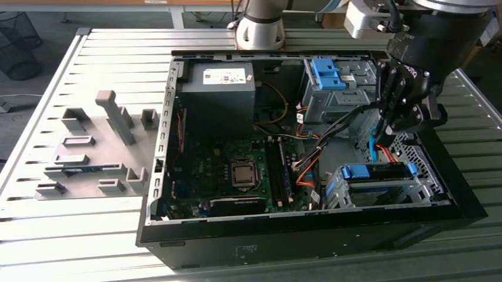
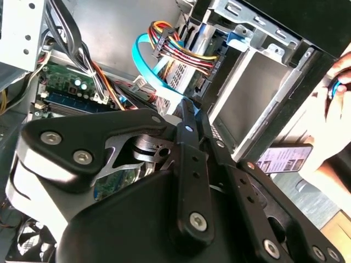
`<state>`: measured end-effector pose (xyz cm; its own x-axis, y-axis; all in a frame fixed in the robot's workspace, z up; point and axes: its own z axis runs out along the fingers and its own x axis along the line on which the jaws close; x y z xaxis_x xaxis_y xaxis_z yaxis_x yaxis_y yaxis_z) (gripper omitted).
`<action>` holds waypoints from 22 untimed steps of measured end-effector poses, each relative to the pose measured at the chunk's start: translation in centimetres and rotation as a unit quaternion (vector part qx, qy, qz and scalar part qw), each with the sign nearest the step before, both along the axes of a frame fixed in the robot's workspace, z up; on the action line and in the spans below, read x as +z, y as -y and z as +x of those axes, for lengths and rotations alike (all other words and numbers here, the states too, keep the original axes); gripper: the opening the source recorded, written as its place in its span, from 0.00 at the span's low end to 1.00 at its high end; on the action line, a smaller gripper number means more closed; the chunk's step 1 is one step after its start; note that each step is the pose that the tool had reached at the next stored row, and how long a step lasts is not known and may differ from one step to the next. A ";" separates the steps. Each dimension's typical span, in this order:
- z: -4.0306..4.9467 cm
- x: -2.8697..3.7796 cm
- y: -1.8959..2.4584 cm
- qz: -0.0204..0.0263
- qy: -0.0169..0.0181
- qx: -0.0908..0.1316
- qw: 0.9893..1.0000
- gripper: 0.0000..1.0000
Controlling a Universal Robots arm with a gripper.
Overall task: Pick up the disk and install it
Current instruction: 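Insert the second disk wire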
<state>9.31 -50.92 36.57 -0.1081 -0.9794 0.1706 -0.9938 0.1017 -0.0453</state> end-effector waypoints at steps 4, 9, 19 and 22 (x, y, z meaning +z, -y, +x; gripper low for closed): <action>0.00 -0.11 0.50 0.027 0.000 0.000 1.000 0.16; 0.00 -0.20 1.19 0.066 0.000 0.000 0.998 0.16; 0.00 -1.06 2.71 0.070 0.008 0.001 0.998 0.16; 0.00 -1.34 2.85 0.070 0.011 0.001 0.997 0.16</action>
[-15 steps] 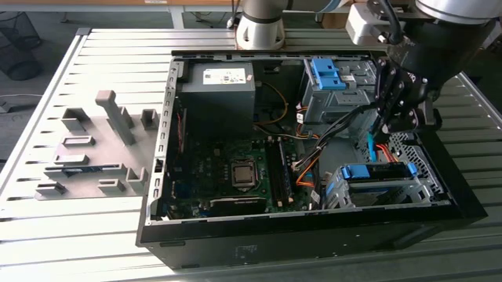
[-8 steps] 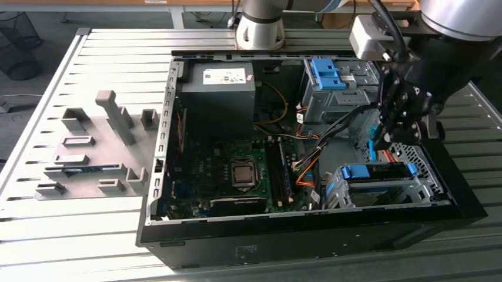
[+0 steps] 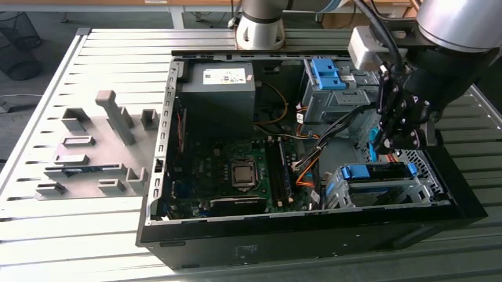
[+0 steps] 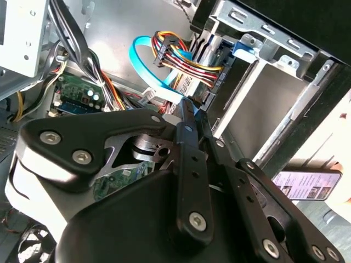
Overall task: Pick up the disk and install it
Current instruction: 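Insert the second disk wire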
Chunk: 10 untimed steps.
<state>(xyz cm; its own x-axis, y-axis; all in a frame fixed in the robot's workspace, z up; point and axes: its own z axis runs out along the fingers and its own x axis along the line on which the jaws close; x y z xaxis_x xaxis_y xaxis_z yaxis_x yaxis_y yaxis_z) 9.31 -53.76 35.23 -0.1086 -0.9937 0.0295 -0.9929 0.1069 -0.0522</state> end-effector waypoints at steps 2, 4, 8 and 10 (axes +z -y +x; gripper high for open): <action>-0.01 -0.09 0.23 0.006 0.001 0.000 1.000 0.16; -0.02 -0.15 0.45 0.018 0.002 0.000 1.000 0.16; -0.02 -0.44 1.17 0.027 0.004 0.000 1.000 0.16; -0.03 -0.67 1.47 0.027 0.005 0.000 1.000 0.16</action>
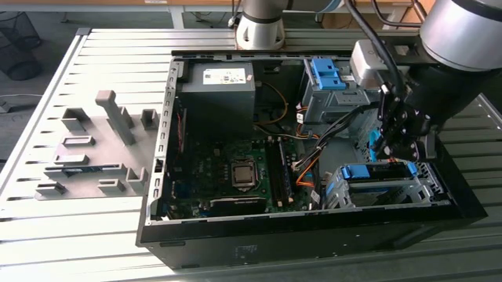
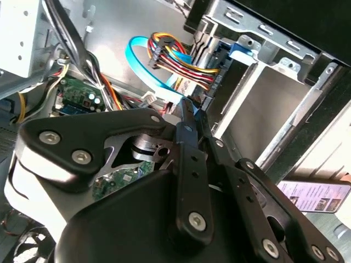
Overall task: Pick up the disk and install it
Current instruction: 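Insert the second disk wire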
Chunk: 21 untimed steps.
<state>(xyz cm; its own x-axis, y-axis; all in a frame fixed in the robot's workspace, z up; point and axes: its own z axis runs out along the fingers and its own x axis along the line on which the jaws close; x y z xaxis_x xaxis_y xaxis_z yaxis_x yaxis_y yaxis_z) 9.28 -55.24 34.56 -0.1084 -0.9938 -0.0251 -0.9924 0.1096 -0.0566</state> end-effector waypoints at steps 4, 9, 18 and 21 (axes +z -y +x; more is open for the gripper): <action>-0.03 -0.40 0.41 0.000 0.001 0.000 1.000 0.16; -0.03 -0.49 0.57 0.000 0.001 0.000 1.000 0.16; -0.03 -0.84 0.82 0.000 0.001 0.000 1.000 0.16; -0.03 -0.91 0.82 0.000 0.001 0.000 1.000 0.16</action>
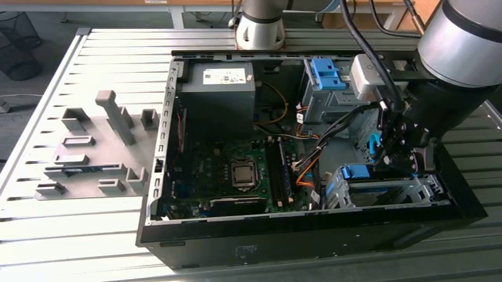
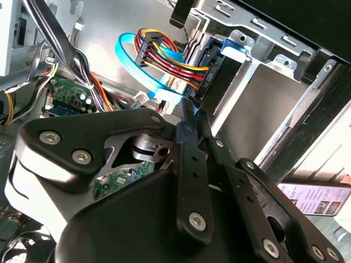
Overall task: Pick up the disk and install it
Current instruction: 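Insert the second disk wire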
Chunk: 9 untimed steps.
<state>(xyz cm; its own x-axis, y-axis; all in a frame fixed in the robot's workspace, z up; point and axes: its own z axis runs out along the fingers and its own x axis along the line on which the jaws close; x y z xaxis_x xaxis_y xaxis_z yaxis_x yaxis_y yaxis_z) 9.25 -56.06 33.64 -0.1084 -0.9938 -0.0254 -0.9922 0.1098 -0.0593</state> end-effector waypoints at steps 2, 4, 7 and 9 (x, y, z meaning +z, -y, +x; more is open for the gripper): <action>0.00 -0.08 0.00 0.000 0.000 0.000 1.000 0.16; 0.00 -0.15 0.00 0.000 0.000 0.000 1.000 0.16; 0.02 -0.23 0.02 0.001 0.000 0.000 1.000 0.16; 0.02 -0.22 0.04 0.001 0.001 0.000 1.000 0.16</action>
